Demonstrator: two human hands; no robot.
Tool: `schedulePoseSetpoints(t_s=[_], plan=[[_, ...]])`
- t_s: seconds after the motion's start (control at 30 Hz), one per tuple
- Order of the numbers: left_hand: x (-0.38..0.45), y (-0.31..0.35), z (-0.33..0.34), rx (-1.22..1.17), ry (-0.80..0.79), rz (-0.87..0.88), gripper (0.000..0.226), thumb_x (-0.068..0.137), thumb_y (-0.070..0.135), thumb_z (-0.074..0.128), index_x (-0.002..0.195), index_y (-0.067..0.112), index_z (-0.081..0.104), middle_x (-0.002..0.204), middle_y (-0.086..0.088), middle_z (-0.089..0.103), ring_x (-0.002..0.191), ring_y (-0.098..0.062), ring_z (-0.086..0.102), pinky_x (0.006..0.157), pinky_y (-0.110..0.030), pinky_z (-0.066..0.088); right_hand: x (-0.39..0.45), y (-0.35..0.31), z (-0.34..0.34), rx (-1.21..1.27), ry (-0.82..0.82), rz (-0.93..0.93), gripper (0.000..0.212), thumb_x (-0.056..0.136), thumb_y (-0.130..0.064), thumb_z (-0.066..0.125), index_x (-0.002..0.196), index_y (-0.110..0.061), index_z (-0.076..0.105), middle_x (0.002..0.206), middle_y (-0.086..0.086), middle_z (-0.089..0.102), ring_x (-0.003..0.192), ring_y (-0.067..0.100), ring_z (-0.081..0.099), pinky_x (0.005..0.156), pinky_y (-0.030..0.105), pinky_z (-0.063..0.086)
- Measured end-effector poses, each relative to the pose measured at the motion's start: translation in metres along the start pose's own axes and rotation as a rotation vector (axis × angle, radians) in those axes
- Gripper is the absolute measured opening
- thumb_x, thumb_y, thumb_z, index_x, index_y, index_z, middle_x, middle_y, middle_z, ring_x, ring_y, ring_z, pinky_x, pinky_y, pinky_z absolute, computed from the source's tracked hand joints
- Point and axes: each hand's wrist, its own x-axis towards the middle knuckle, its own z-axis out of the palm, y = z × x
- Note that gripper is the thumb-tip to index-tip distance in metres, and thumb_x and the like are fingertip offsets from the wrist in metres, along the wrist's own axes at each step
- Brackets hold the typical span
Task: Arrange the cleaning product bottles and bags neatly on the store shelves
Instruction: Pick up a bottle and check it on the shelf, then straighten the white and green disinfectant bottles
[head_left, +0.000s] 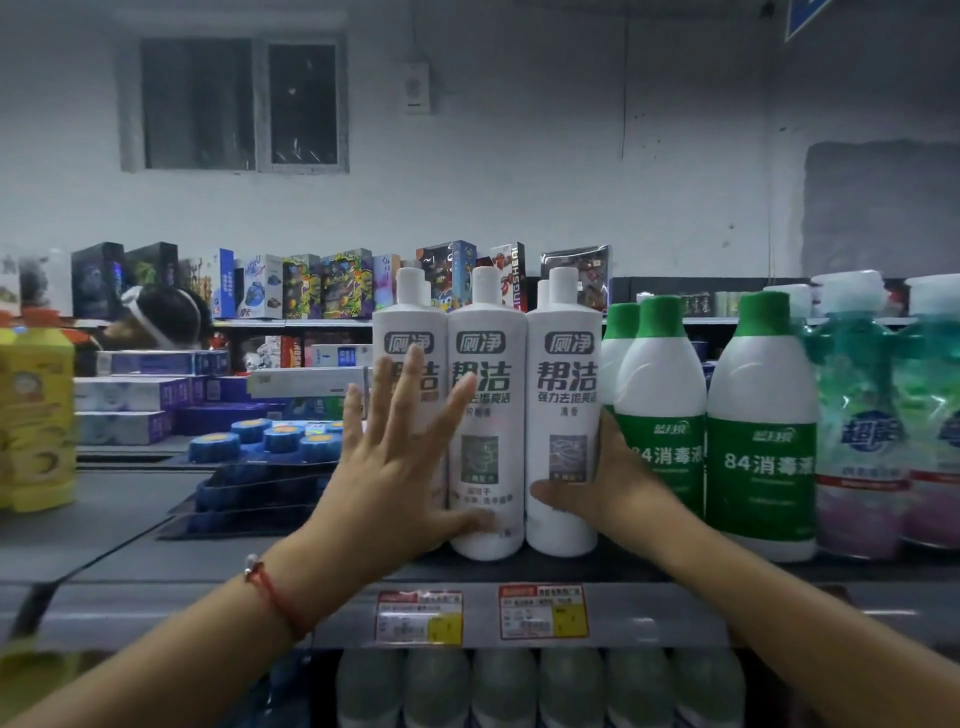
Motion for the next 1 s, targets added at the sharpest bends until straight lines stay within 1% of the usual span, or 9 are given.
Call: schedulePoseSetpoints(t_s=[0.13, 0.23, 0.37, 0.47, 0.57, 0.73, 0.83, 0.93, 1.0], plan=[[0.000, 0.002, 0.031, 0.218, -0.064, 0.158, 0.133, 0.054, 0.084, 0.070, 0.161, 0.037, 0.007, 0.169, -0.012, -0.014, 0.152, -0.044, -0.014, 0.117, -0.067, -0.006, -0.002, 0.013, 0.006, -0.037, -0.005, 0.016, 0.089, 0.072, -0.022, 0.090, 0.142, -0.028, 0.035, 0.120, -0.015, 0.059, 0.113, 0.008, 0.056, 0.099, 0.029, 0.045], [0.002, 0.000, 0.034, 0.258, -0.071, 0.152, 0.130, 0.054, 0.086, 0.065, 0.161, 0.038, 0.009, 0.169, -0.010, -0.011, 0.153, -0.044, -0.011, 0.117, -0.065, -0.006, -0.004, 0.014, 0.005, -0.051, -0.006, 0.001, 0.086, 0.075, -0.025, 0.088, 0.143, -0.027, 0.035, 0.120, -0.015, 0.057, 0.113, 0.008, 0.055, 0.094, 0.024, 0.041], [0.000, 0.004, 0.032, 0.268, -0.060, 0.136, 0.130, 0.054, 0.084, 0.068, 0.161, 0.037, 0.011, 0.169, -0.011, -0.009, 0.153, -0.042, -0.011, 0.117, -0.068, -0.004, -0.007, 0.012, 0.005, -0.062, -0.023, 0.014, 0.087, 0.076, -0.027, 0.087, 0.145, -0.026, 0.033, 0.137, -0.008, 0.057, 0.126, 0.016, 0.055, 0.105, 0.031, 0.043], [0.000, 0.014, 0.021, 0.311, -0.051, 0.171, 0.111, 0.067, 0.085, 0.058, 0.158, 0.030, 0.030, 0.168, -0.019, 0.005, 0.154, -0.044, -0.001, 0.117, -0.066, 0.006, -0.018, 0.005, -0.013, -0.076, -0.134, -0.030, 0.079, 0.082, -0.028, 0.083, 0.146, -0.022, 0.036, 0.140, -0.006, 0.057, 0.129, 0.015, 0.055, 0.108, 0.027, 0.042], [0.013, 0.037, 0.004, 0.286, -0.029, 0.201, 0.088, 0.078, 0.080, 0.036, 0.148, 0.027, 0.047, 0.163, -0.020, 0.024, 0.152, -0.044, 0.014, 0.118, -0.067, 0.014, -0.030, -0.014, -0.051, -0.318, -0.119, -0.117, 0.069, 0.088, -0.045, 0.073, 0.147, -0.024, 0.043, 0.143, -0.006, 0.054, 0.130, 0.015, 0.053, 0.109, 0.030, 0.042], [0.069, 0.110, -0.022, 0.156, -0.053, 0.228, 0.082, 0.090, 0.071, 0.040, 0.159, 0.030, 0.020, 0.162, -0.016, 0.024, 0.148, -0.036, 0.029, 0.119, -0.048, 0.023, -0.017, -0.051, -0.133, -0.500, 0.264, -0.264, 0.063, 0.090, -0.051, 0.065, 0.143, -0.022, 0.049, 0.141, 0.003, 0.052, 0.123, 0.018, 0.051, 0.100, 0.033, 0.045], [0.116, 0.152, -0.021, 0.123, -0.070, 0.205, 0.083, 0.096, 0.065, 0.046, 0.160, 0.030, 0.007, 0.157, -0.015, 0.026, 0.141, -0.031, 0.035, 0.114, -0.045, 0.033, 0.008, -0.056, -0.174, -0.454, 0.469, -0.138, 0.078, 0.091, -0.047, 0.067, 0.153, -0.015, 0.033, 0.152, 0.014, 0.040, 0.136, 0.030, 0.043, 0.106, 0.039, 0.038], [0.155, 0.181, -0.007, 0.128, -0.078, 0.102, 0.077, 0.101, 0.060, 0.039, 0.161, 0.028, 0.004, 0.150, -0.021, 0.032, 0.132, -0.034, 0.043, 0.103, -0.044, 0.044, 0.029, -0.043, -0.189, -0.327, 0.446, 0.081, 0.091, 0.089, -0.049, 0.068, 0.157, -0.012, 0.021, 0.156, 0.015, 0.034, 0.138, 0.036, 0.041, 0.103, 0.041, 0.040], [0.171, 0.190, 0.005, 0.110, -0.144, -0.016, 0.073, 0.101, 0.062, 0.035, 0.161, 0.031, 0.006, 0.143, -0.023, 0.039, 0.123, -0.036, 0.051, 0.089, -0.044, 0.048, 0.036, -0.026, -0.188, -0.209, 0.363, 0.168, 0.092, 0.085, -0.050, 0.071, 0.154, -0.010, 0.025, 0.146, 0.011, 0.045, 0.130, 0.034, 0.050, 0.093, 0.039, 0.045]])
